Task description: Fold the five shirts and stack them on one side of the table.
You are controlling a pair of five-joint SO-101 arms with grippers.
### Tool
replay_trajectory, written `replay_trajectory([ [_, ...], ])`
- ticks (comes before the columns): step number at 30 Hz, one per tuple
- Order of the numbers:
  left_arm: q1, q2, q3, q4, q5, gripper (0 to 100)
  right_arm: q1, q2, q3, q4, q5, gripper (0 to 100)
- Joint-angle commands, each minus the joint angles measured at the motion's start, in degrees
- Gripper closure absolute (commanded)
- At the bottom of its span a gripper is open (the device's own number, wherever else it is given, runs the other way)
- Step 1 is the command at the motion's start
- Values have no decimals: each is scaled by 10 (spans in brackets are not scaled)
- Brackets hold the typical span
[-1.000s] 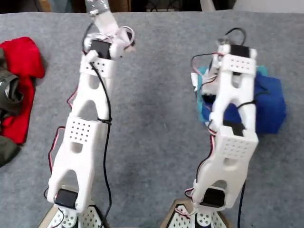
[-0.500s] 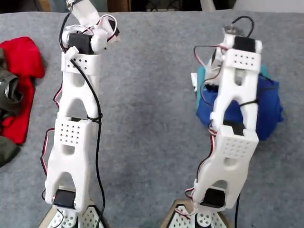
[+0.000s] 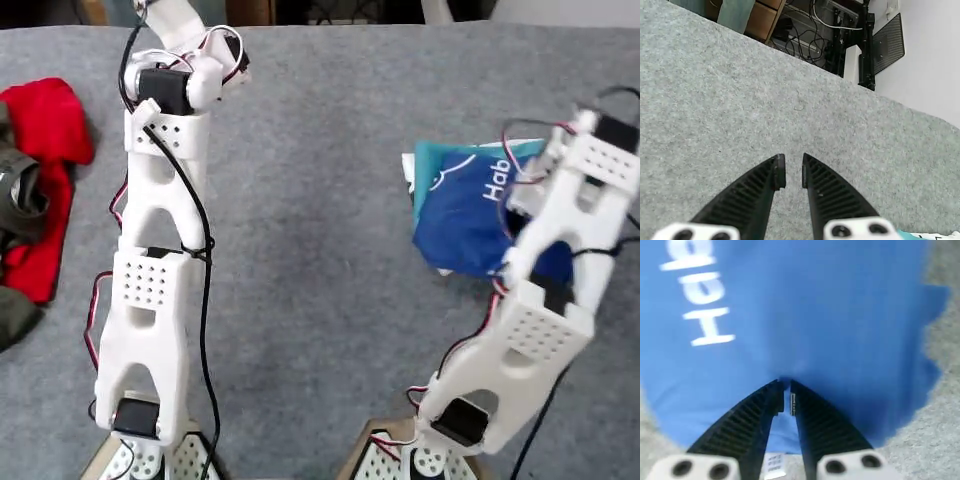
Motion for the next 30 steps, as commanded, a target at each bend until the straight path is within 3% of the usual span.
replay_trajectory([
  [1,0,-41,-27,18,-7,913,26,8,30,-41,4,959],
  [5,-4,-41,-27,33,-7,913,19,11,21,-38,2,959],
  [11,-5,-42,-27,34,-7,913,24,-38,-108,25,1,959],
  [16,-6,-62,-26,36,-7,913,58,-42,-169,33,-1,959],
  [26,-9,-79,-24,36,-27,913,106,142,-175,-33,1,959],
  [30,-13,-81,-24,36,-27,913,106,150,-175,-40,2,959],
])
